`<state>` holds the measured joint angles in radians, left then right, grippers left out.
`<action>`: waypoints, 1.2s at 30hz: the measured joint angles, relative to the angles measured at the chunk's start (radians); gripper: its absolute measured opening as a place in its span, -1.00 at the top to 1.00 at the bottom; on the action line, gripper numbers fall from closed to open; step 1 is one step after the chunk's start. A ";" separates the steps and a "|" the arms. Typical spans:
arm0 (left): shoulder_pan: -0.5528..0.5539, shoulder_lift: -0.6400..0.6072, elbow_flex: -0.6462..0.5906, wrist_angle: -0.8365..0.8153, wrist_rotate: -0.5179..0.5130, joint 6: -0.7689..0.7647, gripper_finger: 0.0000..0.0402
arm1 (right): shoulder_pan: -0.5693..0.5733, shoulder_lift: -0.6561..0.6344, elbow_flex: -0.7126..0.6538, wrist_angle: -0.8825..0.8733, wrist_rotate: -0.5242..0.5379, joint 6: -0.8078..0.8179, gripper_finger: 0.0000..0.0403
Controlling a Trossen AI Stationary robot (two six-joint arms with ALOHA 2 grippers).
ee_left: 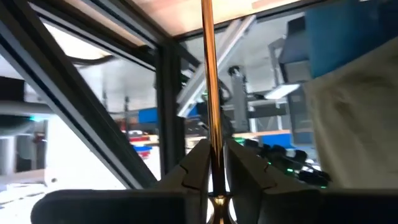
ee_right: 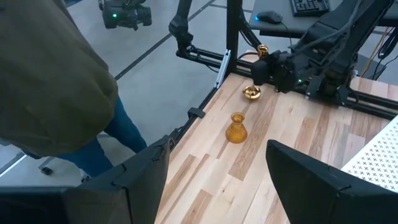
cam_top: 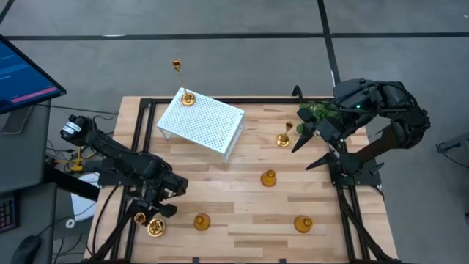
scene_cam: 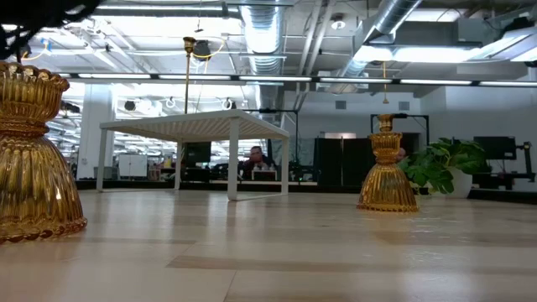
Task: Pick & Place candle stick holders
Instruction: Put the bottom gold candle holder on the shelf aligned with the other gold candle holder
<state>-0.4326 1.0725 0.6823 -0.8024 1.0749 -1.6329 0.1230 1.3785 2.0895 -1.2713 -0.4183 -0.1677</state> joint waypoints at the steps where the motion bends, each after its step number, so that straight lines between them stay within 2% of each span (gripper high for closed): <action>1: 0.020 0.000 0.000 0.000 0.002 0.000 0.79 | 0.000 0.000 0.000 0.000 0.000 0.000 -0.28; 13: 0.300 0.000 0.025 0.014 0.014 0.018 0.79 | -0.008 0.021 0.000 -0.008 0.060 -0.026 -0.28; 25: 0.504 0.000 0.025 0.023 -0.002 0.076 0.79 | -0.007 0.052 -0.001 -0.125 0.086 -0.025 -0.28; 36: 0.652 0.009 0.026 0.048 -0.092 0.050 0.79 | -0.006 0.048 -0.001 -0.129 0.085 -0.023 -0.28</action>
<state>0.2198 1.0817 0.7078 -0.7539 0.9826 -1.5831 0.1166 1.4265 2.0888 -1.4007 -0.3332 -0.1906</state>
